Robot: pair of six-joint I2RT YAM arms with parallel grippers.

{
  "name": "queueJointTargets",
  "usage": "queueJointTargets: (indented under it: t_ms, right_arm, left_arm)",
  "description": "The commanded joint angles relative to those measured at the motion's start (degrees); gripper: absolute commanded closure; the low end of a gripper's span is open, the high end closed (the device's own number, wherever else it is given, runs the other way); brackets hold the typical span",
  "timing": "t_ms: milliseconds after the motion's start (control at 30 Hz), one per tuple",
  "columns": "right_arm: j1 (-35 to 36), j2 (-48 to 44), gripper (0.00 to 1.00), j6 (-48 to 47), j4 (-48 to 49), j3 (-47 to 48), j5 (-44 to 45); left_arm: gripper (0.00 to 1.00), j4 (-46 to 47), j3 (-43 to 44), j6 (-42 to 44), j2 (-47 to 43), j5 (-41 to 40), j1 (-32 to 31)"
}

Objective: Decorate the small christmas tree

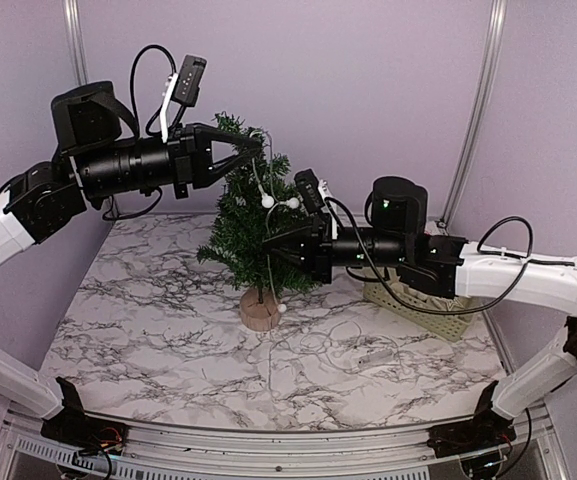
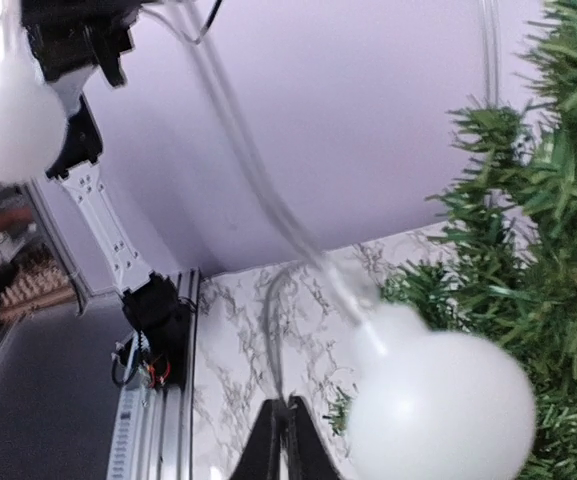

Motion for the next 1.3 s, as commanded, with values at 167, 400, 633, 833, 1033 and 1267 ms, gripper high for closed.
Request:
queueJointTargets:
  t_ms: [167, 400, 633, 833, 1033, 1267]
  right_arm:
    - [0.4, -5.4, 1.00, 0.6, -7.2, 8.2, 8.8]
    - [-0.8, 0.8, 1.00, 0.2, -19.9, 26.8, 16.5]
    - [-6.0, 4.4, 1.00, 2.2, -29.0, 36.8, 20.8]
    - [-8.4, 9.4, 1.00, -1.5, -39.6, 45.1, 24.0]
    - [-8.9, 13.9, 1.00, -4.0, -45.0, 51.5, 28.1]
    - [-9.8, 15.0, 1.00, -5.2, -45.7, 52.0, 28.9]
  left_arm:
    - [1.00, -0.1, 2.1, 0.7, -1.2, -12.1, 2.6]
    - [1.00, -4.3, 5.5, 4.4, 0.2, -20.0, 4.5]
    - [1.00, -9.4, 6.0, 11.7, 0.1, -19.4, 5.4]
    - [1.00, -12.7, 5.2, 13.5, 0.4, -20.8, 7.2]
    - [1.00, -13.1, 4.6, 16.7, 1.7, -21.7, 7.9]
    - [1.00, -13.2, 2.9, 20.8, 2.4, -19.6, 7.9]
